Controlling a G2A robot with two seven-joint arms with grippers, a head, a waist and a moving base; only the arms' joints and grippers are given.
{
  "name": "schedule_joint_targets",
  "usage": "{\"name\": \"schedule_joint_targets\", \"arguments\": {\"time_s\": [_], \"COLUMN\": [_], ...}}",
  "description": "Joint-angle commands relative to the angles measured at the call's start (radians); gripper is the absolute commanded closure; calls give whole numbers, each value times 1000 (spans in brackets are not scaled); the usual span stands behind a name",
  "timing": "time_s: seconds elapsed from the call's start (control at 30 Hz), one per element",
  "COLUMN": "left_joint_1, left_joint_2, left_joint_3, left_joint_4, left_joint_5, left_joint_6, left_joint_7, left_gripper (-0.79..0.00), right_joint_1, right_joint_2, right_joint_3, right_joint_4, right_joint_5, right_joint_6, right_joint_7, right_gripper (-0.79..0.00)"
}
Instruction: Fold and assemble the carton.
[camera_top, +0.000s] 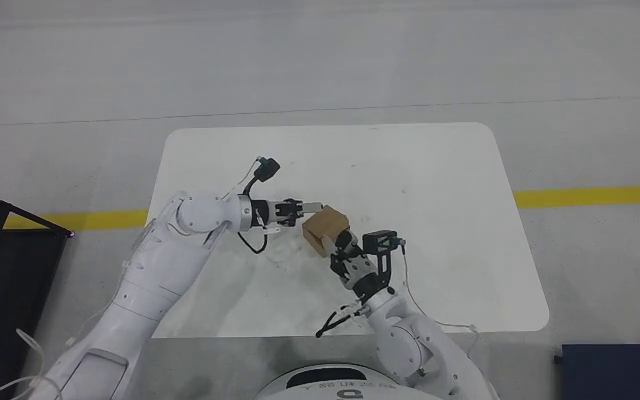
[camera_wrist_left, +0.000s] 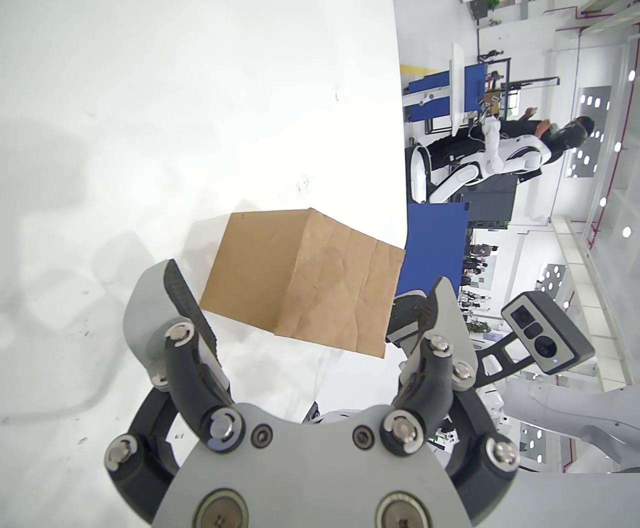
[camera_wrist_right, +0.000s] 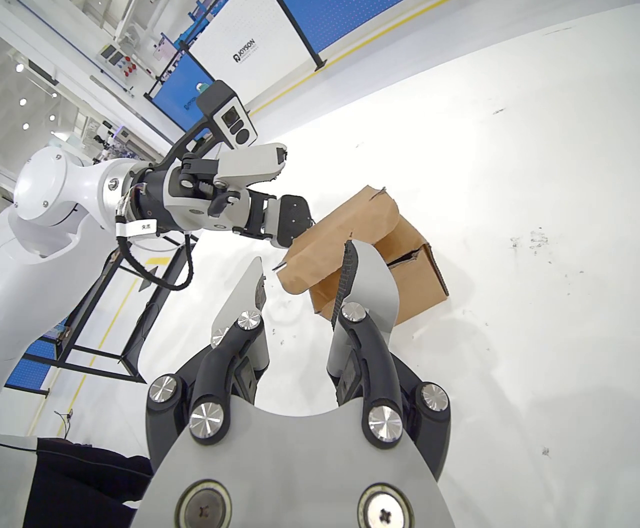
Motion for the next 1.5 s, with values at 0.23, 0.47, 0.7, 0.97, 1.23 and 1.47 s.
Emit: {"name": "schedule_joint_targets", "arguments": {"time_s": [0.23, 0.47, 0.7, 0.97, 1.23, 1.47], "left_joint_1": [-13, -32, -48, -57, -64, -66], "left_joint_2": [-8, -16, -19, -20, -16, -6], "left_joint_3": [43, 69, 80, 80, 62, 19], "left_joint_4": [23, 36, 52, 61, 68, 84], "left_joint_5": [23, 18, 10, -5, -19, -26], "left_joint_6": [-13, -15, -25, -29, -29, -33], "left_joint_7": [1, -7, -22, -34, -33, -31], "left_gripper": [-785, -785, -770, -748, -779, -785], "right_joint_1": [45, 74, 109, 126, 111, 87], "right_joint_2": [-7, -12, -19, -24, -24, -23], "right_joint_3": [-22, -37, -47, -49, -27, -2], "right_joint_4": [13, 30, 60, 74, 68, 39], "right_joint_5": [-2, 2, 24, 41, 65, 167], "right_joint_6": [21, 38, 49, 62, 75, 49], "right_joint_7": [19, 26, 33, 29, 27, 52], "right_gripper": [-354, -354, -351, -336, 0, 0]}}
